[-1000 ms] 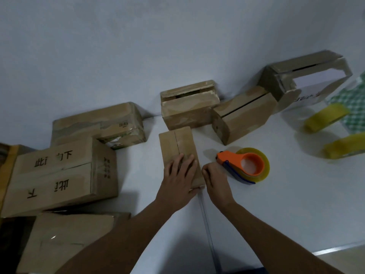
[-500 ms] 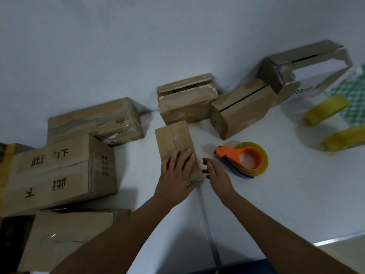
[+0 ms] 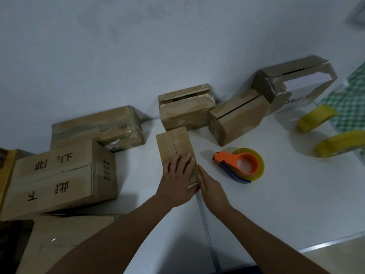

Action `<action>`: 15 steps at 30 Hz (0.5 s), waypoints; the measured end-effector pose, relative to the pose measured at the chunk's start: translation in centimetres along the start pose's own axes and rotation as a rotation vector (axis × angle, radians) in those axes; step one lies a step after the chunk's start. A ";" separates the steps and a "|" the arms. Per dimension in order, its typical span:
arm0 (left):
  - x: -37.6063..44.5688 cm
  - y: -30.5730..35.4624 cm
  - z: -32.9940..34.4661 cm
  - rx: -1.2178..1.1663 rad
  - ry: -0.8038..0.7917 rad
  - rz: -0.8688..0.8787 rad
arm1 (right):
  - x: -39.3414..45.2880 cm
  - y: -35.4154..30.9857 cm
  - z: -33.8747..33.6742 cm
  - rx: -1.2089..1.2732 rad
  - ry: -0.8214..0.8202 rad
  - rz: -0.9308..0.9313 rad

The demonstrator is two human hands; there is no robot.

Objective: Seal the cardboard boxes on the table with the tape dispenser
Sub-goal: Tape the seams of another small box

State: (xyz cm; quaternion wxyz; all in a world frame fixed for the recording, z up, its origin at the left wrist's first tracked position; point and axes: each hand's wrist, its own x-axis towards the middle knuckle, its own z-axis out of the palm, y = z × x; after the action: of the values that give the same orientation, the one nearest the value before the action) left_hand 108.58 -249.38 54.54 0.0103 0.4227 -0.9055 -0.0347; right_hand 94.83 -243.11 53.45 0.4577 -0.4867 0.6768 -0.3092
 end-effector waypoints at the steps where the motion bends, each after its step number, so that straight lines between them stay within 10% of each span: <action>1: 0.3 -0.3 -0.5 -0.030 -0.076 0.010 | 0.0 -0.2 -0.2 0.014 -0.002 0.007; 9: 2.9 -5.2 -6.0 -1.046 -0.477 -0.203 | -0.1 -3.2 0.8 -0.630 -0.025 -0.347; 15: -0.3 -5.7 -6.2 -1.671 0.319 -0.755 | 0.8 -2.1 1.4 -0.945 -0.159 -0.317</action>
State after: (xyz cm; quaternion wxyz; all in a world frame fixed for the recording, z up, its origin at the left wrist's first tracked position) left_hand 113.44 -253.18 60.32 0.4236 0.5445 -0.3769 -0.6181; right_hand 96.83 -244.53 54.46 0.1849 -0.7595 0.6236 0.0032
